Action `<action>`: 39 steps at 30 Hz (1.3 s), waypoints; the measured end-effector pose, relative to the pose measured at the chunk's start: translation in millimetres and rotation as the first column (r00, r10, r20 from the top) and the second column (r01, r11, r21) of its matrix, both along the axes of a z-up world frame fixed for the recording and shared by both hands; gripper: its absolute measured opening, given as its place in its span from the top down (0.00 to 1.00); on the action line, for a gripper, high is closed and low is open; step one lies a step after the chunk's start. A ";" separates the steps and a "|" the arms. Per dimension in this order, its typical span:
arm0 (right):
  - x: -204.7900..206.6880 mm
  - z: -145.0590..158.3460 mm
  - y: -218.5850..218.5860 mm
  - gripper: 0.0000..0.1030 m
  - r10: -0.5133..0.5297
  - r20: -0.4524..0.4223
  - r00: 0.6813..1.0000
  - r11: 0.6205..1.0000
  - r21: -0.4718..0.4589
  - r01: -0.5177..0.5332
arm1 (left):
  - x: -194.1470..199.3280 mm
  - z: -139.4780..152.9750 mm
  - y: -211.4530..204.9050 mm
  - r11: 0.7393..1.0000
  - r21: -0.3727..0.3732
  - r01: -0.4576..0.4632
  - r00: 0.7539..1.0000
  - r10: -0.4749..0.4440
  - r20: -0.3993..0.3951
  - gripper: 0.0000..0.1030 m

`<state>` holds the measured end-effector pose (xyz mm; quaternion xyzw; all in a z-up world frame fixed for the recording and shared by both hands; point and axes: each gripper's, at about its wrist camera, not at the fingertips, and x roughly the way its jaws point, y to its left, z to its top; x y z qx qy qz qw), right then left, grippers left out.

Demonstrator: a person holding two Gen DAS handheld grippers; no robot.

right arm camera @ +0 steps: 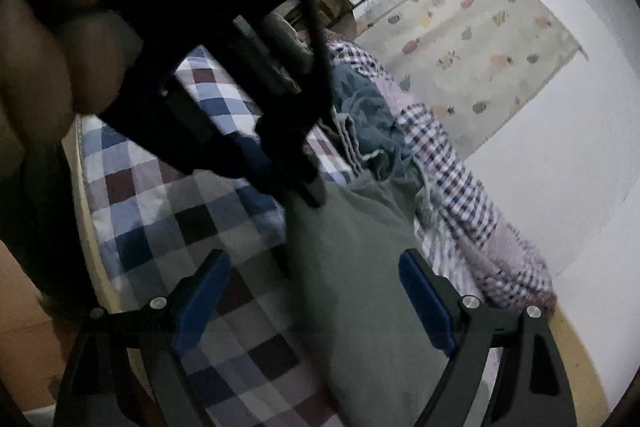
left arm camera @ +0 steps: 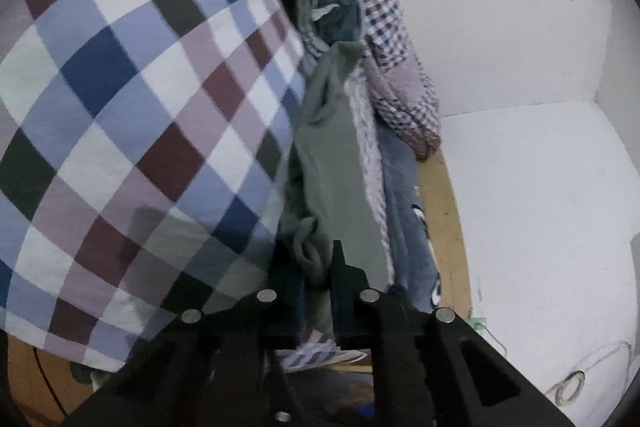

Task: Fold clothes
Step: 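Lift the grasped green garment edge up with both tools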

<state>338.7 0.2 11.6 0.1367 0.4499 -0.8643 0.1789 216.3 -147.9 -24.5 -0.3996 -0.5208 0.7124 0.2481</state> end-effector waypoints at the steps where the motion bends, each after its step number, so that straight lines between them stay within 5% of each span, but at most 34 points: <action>1: 0.4 -1.6 -3.1 0.13 0.001 -0.016 1.000 1.000 0.011 0.000 | 1.5 2.2 -0.9 1.000 0.009 0.007 1.000 -0.007 -0.015 0.95; 8: -11.2 -2.0 -11.9 0.16 -0.048 -0.061 0.997 0.999 0.013 0.049 | 10.1 11.8 -5.3 0.998 0.049 0.043 0.996 -0.039 -0.082 0.97; 9: -14.6 -1.4 -12.1 0.27 -0.063 -0.062 0.996 0.998 0.010 0.064 | 10.8 11.9 -5.6 0.998 0.049 0.045 0.996 -0.041 -0.082 0.97; 10: -18.3 -1.0 -12.2 0.61 -0.079 -0.060 0.995 0.997 0.007 0.080 | 11.2 11.7 -5.9 0.998 0.050 0.046 0.996 -0.042 -0.081 0.97; 12: -27.0 -0.3 -11.2 0.94 -0.110 -0.034 0.993 0.994 0.006 0.111 | 12.3 9.4 -6.1 0.997 0.056 0.050 0.996 -0.046 -0.070 0.96; 15: -29.4 3.9 -10.0 0.94 -0.119 -0.014 0.993 0.993 -0.012 0.119 | 10.6 7.0 -4.5 0.996 0.066 0.052 0.997 -0.049 -0.057 0.88; 17: -29.2 7.2 -9.3 0.94 -0.119 -0.007 0.993 0.993 -0.027 0.119 | 9.5 5.7 -3.2 0.996 0.077 0.054 0.997 -0.050 -0.052 0.57; 19: -28.7 10.5 -8.5 0.94 -0.121 -0.007 0.993 0.992 -0.038 0.120 | 8.5 6.0 -2.0 0.994 0.099 0.048 0.997 -0.042 -0.059 0.43; 23: -24.6 11.4 -9.2 0.94 -0.117 -0.010 0.993 0.992 -0.041 0.117 | 3.3 8.9 4.0 0.993 0.108 0.045 0.997 -0.037 -0.071 0.37; 33: -23.3 12.4 -3.4 0.94 -0.104 -0.024 0.994 0.994 -0.045 0.102 | -21.7 9.7 17.9 0.996 0.076 0.039 0.996 -0.032 -0.084 0.38; 36: -21.0 10.8 -4.2 0.94 -0.100 -0.037 0.994 0.994 -0.039 0.099 | -23.5 11.4 20.1 0.997 0.059 0.045 0.995 -0.040 -0.087 0.58; 37: -20.5 10.2 -4.5 0.93 -0.101 -0.042 0.994 0.994 -0.037 0.099 | -24.5 11.2 20.9 0.998 0.037 0.046 0.996 -0.043 -0.077 0.77; 38: -20.2 9.5 -4.7 0.93 -0.101 -0.049 0.994 0.994 -0.032 0.100 | -26.9 10.5 21.4 0.999 0.025 0.044 0.997 -0.043 -0.069 0.86; 39: -19.5 8.0 -5.2 0.91 -0.101 -0.058 0.993 0.995 -0.023 0.100 | -27.3 11.4 20.6 0.999 0.023 0.042 0.997 -0.040 -0.067 0.86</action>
